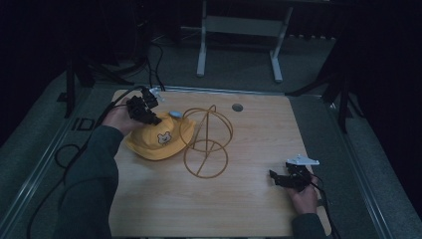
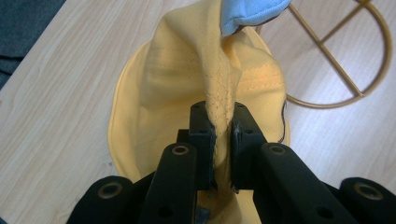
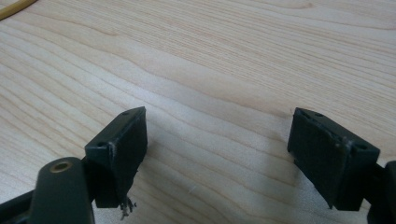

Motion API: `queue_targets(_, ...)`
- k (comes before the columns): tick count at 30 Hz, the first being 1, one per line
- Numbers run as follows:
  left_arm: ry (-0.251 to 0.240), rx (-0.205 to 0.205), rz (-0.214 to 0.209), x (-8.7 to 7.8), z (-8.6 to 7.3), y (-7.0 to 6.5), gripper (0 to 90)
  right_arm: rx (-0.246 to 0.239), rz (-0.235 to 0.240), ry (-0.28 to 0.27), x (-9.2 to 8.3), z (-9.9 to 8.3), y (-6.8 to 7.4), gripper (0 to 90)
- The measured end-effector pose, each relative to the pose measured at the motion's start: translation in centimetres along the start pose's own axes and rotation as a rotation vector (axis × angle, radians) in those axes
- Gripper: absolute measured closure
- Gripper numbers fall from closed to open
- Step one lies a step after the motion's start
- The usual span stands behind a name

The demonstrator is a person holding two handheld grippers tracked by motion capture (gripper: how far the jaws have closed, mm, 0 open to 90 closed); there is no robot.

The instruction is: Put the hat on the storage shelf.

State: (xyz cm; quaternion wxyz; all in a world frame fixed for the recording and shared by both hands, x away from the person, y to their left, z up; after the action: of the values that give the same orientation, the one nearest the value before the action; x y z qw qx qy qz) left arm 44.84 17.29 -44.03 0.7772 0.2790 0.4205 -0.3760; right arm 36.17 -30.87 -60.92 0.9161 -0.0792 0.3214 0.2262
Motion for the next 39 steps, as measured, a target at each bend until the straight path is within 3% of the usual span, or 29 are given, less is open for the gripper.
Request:
queue_targets(16, -0.044, 0.029, -0.015, -3.3, -1.4, -0.8, 81.8, -0.001, 0.000, 0.000, 0.0, 0.0, 0.0, 20.0)
queue_targets(26, -0.046, 0.032, -0.017, -4.5, -2.3, -0.6, 82.0, -0.002, 0.000, 0.000, 0.0, 0.0, 0.0, 20.0)
queue_targets(39, -0.086, 0.014, -0.009, -6.2, -2.9, -0.2, 82.0, -0.003, 0.000, -0.001, 0.0, 0.0, 0.0, 20.0)
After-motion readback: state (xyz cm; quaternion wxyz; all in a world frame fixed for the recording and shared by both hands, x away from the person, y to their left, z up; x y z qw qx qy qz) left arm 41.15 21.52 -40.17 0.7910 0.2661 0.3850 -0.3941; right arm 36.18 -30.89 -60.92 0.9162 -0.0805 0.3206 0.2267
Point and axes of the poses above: each handheld gripper's, and its own axes: x roughly forward along the jaws, z roughly out of its top, y roughly to its left, the point moved 5 cm from there along x, roughly forward along the jaws, and after that the axes turned 4 degrees about -y, right-handed, at the moved point
